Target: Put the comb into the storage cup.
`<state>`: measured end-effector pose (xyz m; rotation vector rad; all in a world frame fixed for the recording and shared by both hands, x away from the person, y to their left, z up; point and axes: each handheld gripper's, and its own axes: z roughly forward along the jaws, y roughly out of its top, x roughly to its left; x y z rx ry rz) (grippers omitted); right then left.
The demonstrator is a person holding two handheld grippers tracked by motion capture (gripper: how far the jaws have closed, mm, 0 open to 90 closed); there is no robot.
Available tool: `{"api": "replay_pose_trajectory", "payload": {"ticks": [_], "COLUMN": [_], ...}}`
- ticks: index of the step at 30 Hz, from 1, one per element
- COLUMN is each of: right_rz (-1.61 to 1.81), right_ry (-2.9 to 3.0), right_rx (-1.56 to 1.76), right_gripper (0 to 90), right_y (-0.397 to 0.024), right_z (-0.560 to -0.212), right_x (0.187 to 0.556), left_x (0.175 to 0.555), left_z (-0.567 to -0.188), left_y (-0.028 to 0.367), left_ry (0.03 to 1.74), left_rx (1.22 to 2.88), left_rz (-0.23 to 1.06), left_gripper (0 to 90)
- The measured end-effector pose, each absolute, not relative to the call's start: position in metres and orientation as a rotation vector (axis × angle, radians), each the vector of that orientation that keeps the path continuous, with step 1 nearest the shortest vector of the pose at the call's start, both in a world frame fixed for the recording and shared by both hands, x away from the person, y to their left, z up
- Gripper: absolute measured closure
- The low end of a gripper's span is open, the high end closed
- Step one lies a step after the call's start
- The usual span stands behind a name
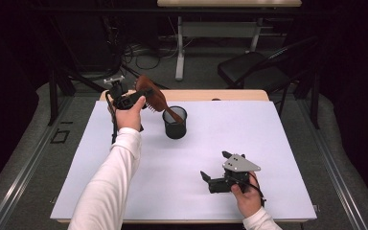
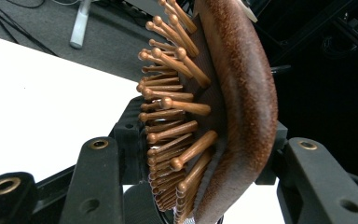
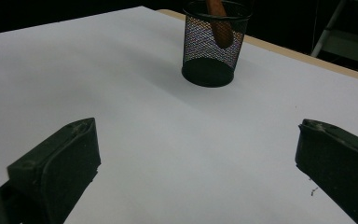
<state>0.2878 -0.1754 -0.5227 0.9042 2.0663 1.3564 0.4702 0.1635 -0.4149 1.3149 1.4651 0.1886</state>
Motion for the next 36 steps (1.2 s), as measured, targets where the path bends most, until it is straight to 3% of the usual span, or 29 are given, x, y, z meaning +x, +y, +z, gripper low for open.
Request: {"api": "replay_pose_trajectory", "payload": {"ticks": [36], "right_rz": [1.353], "right_ry": [2.072], "right_rx": [0.905], "right_gripper": [0.0], "right_y": [-0.175], "right_z": [-0.524], "right_x": [0.288], "left_x": [0.472], "left_z": [-0.436], "left_y": [0.153], "left_ry": [1.464], "left_rx": [1.347], "left_rz": [0.184], "left_gripper": [50.3]}}
